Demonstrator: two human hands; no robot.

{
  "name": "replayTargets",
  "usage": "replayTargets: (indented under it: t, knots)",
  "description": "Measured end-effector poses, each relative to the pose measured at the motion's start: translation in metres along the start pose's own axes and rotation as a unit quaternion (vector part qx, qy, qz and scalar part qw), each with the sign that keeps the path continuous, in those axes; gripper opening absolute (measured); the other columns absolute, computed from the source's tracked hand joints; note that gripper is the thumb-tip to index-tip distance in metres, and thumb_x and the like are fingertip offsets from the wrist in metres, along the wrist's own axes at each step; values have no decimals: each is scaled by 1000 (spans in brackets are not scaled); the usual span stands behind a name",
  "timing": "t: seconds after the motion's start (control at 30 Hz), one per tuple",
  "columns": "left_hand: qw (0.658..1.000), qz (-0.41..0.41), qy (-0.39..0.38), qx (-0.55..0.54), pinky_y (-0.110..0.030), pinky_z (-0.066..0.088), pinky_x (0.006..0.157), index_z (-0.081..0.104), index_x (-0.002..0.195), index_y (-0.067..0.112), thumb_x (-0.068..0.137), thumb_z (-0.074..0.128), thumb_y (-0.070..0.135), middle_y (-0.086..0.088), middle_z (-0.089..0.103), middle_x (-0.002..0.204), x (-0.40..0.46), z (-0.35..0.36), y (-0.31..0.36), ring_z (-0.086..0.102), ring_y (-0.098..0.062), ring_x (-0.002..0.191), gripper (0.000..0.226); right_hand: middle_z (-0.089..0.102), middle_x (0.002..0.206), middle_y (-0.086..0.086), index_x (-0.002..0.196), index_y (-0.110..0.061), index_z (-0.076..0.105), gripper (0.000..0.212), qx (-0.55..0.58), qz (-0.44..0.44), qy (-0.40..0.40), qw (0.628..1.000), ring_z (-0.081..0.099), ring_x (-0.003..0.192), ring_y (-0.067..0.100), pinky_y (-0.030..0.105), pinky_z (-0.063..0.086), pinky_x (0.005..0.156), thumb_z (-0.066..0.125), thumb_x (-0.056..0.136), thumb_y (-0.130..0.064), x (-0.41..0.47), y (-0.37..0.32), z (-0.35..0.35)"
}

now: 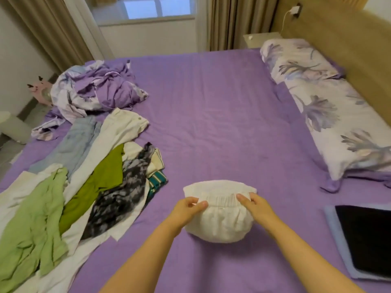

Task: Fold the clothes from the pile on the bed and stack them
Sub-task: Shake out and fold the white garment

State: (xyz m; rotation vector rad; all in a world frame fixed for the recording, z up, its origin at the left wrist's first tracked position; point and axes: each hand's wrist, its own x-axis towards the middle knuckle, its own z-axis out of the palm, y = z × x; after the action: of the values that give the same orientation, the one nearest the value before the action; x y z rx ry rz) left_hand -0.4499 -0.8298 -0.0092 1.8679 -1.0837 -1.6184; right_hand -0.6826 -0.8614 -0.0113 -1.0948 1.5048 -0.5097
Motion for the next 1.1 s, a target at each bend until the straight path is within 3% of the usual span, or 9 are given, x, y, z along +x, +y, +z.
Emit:
replayTargets:
  t: [0.07,0.17,0.3,0.53,0.7,0.8,0.97,1.03,1.1]
  knots:
    - [999,-43,-17,-1,-25,46,82,63,113,8,85,69,40,-4,63,111,-3,11,-33,59,-18,101,43,60,86,23,101,18,53,54,11,34,-8,999,53,77,21,32,41,71,61,91,-35,-9,35,12]
    - [997,-65,-50,0,-12,40,57,60,81,13,85,70,38,2,56,79,-14,21,-74,52,-4,66,27,64,103,31,105,16,56,50,12,87,-9,996,64,95,38,44,49,86,62,91,-31,-27,82,29]
    - [994,-84,-61,37,-12,27,46,36,65,21,85,70,38,7,35,63,-24,34,-123,32,-4,52,43,39,70,8,69,-8,41,39,-13,133,-2,991,39,66,16,30,30,61,63,91,-33,-51,130,54]
    - [979,-103,-139,109,-18,24,52,33,71,20,84,72,33,5,30,69,-41,48,-200,26,-8,63,43,30,62,-3,63,-18,31,44,-49,181,4,982,30,57,9,20,25,50,66,89,-27,-83,208,90]
    - [972,-139,-177,68,-18,41,69,57,88,12,83,72,38,3,52,82,-40,55,-216,47,-10,76,30,62,83,-10,80,-22,62,14,-10,198,-1,980,57,81,7,17,42,70,61,92,-29,-86,222,101]
    - [977,-152,-150,19,-14,48,75,68,102,15,84,69,43,5,68,99,-28,57,-208,61,-8,90,34,64,97,-19,92,-32,64,2,23,184,16,983,57,93,-3,13,41,74,62,92,-31,-77,214,101]
    - [989,-104,-51,89,-15,45,81,64,103,29,87,67,35,10,66,103,8,57,-196,60,-9,98,18,63,105,-10,107,-30,59,18,52,140,59,987,58,95,-1,16,44,80,63,92,-22,-42,192,95]
    - [992,-66,12,106,-8,41,74,64,111,24,91,63,27,9,64,103,27,56,-187,60,-11,99,21,64,108,-4,106,-27,61,18,40,105,101,989,58,92,-1,12,43,77,63,91,-16,-20,181,86]
    - [989,-34,68,128,-16,45,84,61,121,15,92,60,21,3,62,113,48,52,-176,59,-15,104,30,62,114,2,112,-19,62,20,-22,85,126,988,58,95,8,18,42,81,61,92,-15,3,174,75]
